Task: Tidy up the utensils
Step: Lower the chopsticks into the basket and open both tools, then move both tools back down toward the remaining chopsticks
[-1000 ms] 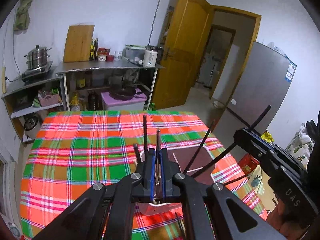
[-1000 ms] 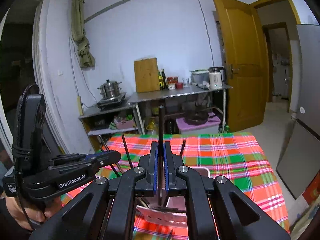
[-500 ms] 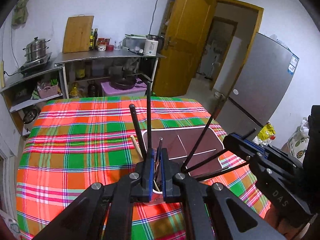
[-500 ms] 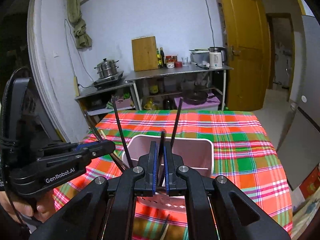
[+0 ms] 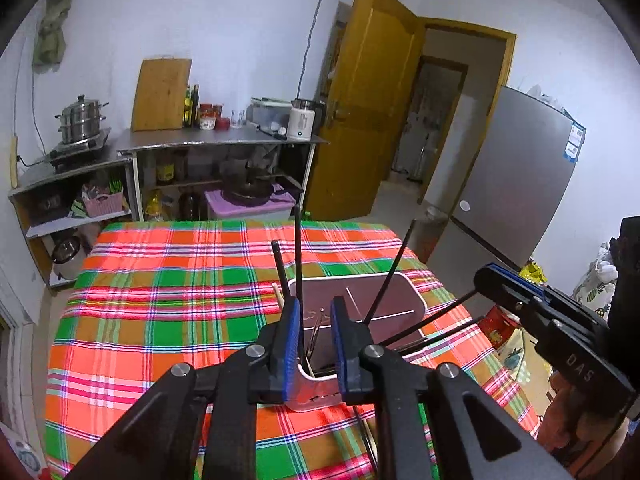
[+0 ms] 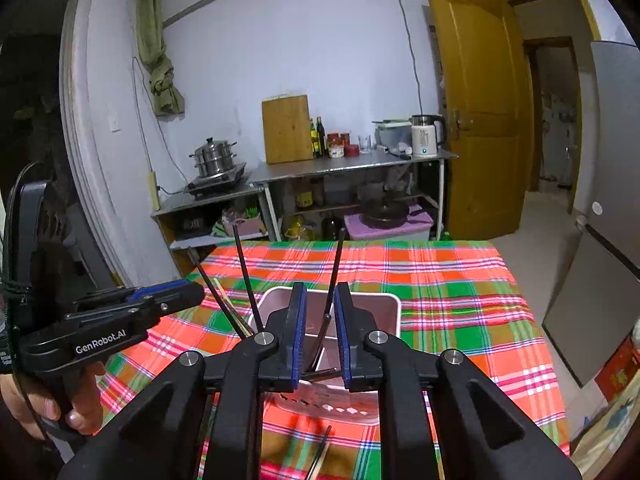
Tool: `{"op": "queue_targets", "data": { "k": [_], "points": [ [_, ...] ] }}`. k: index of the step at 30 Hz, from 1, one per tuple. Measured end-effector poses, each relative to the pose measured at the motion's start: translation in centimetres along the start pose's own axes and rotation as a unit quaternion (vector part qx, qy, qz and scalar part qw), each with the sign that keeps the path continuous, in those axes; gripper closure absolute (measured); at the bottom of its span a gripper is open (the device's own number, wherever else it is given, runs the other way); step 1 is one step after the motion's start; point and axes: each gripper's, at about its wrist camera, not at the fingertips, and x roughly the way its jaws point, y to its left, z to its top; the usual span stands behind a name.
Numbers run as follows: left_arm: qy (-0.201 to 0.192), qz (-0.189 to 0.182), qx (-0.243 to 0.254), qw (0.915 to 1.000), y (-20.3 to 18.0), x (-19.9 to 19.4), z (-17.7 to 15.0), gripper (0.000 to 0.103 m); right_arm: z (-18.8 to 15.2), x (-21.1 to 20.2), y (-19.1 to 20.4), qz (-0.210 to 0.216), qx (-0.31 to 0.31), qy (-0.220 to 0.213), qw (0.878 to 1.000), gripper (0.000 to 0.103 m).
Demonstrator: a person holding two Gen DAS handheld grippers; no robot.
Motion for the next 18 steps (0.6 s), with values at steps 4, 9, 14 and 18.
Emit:
{"op": "queue_targets", "data": {
  "k": [4, 9, 14, 18],
  "points": [
    [-0.010, 0.000, 0.003, 0.9999, -0.3, -1.8, -0.9, 0.088, -0.3, -1.9, -0.3, -0.002, 0.003, -0.011, 1.000, 0.086],
    [-0.011, -0.001, 0.009, 0.9999, -0.7, -3.6, -3.1, 0.088, -1.7, -3.6, -0.8, -0.004, 0.009, -0.011, 1.000, 0.086],
    [0.000, -0.004, 0.012, 0.9999, -1.3, -4.5, -5.9, 0.088, -4.0, -4.8, -1.4, -0.009, 0.019, 0.002, 1.000, 0.086],
    [0.016, -0.004, 0.013, 0.9998, -1.7, -4.5, -8.3, 0.088, -6.2, -5.3, -2.0, -0.012, 0.035, 0.019, 0.999, 0.086]
  ]
}}
